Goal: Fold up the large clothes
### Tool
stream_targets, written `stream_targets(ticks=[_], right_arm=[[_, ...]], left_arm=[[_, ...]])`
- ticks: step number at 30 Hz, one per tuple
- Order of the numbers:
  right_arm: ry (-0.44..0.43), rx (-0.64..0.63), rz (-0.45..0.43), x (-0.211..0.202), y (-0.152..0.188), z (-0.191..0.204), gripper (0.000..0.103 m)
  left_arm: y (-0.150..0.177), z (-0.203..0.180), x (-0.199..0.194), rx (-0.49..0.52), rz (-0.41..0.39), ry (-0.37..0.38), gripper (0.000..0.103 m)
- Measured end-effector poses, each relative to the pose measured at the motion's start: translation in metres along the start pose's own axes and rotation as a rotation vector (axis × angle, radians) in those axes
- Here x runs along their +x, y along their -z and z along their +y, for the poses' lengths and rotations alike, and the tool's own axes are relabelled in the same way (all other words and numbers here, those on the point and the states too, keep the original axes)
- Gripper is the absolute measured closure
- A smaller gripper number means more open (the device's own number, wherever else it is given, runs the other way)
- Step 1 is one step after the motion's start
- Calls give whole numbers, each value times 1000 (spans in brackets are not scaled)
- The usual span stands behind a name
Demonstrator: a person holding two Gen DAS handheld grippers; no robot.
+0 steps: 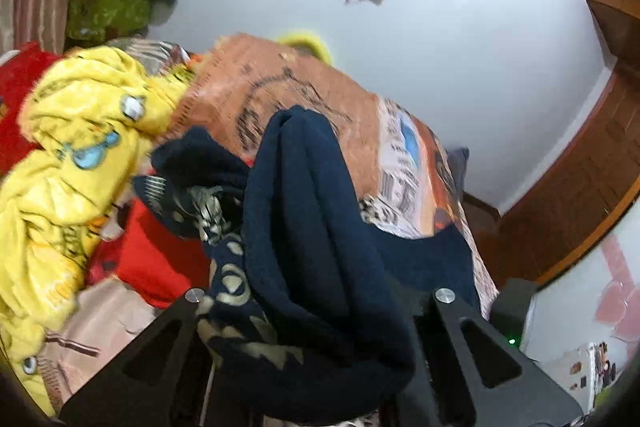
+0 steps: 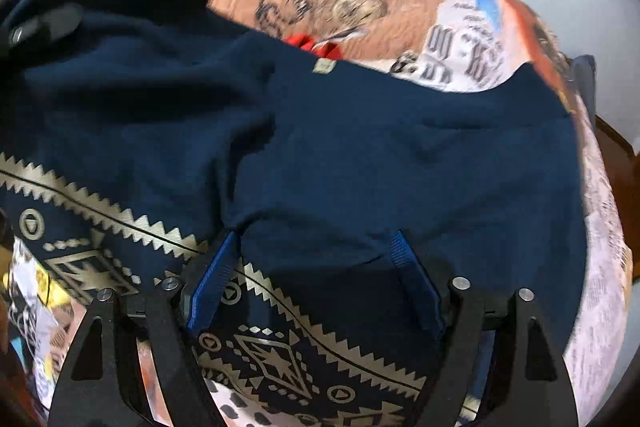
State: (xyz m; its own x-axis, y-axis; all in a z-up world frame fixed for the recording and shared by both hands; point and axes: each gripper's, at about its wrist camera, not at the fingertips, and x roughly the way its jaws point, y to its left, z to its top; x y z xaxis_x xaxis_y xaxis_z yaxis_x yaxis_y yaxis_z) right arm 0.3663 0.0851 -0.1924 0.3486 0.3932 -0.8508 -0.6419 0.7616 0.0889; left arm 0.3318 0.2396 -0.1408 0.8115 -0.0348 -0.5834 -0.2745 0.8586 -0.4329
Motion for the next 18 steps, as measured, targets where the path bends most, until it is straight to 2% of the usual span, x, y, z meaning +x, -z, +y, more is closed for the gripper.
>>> stream_targets(ticks=[2, 4, 6, 9, 12, 14, 18], right_arm=[[-22, -15, -3, -7, 1, -1, 26], [-52, 10, -10, -20, 4, -11, 27], [-71, 76, -33, -37, 10, -28, 27], [-95, 199, -76, -66, 28, -65, 27], [-70, 325, -112, -91, 51, -100, 27], [-50, 360, -127, -104, 64, -112, 27], [43, 410, -113, -118, 97, -138, 27]], left_arm=[[0, -6, 9, -22, 34, 56, 95], [-2, -17, 8, -23, 42, 73, 95], [-6, -31, 10, -16, 48, 84, 95], [-11, -59, 15, -28, 58, 145, 95], [-6, -95, 23, -3, 56, 191, 95], [3, -122, 30, 24, 70, 225, 95], [35, -179, 52, 164, 138, 262, 95]])
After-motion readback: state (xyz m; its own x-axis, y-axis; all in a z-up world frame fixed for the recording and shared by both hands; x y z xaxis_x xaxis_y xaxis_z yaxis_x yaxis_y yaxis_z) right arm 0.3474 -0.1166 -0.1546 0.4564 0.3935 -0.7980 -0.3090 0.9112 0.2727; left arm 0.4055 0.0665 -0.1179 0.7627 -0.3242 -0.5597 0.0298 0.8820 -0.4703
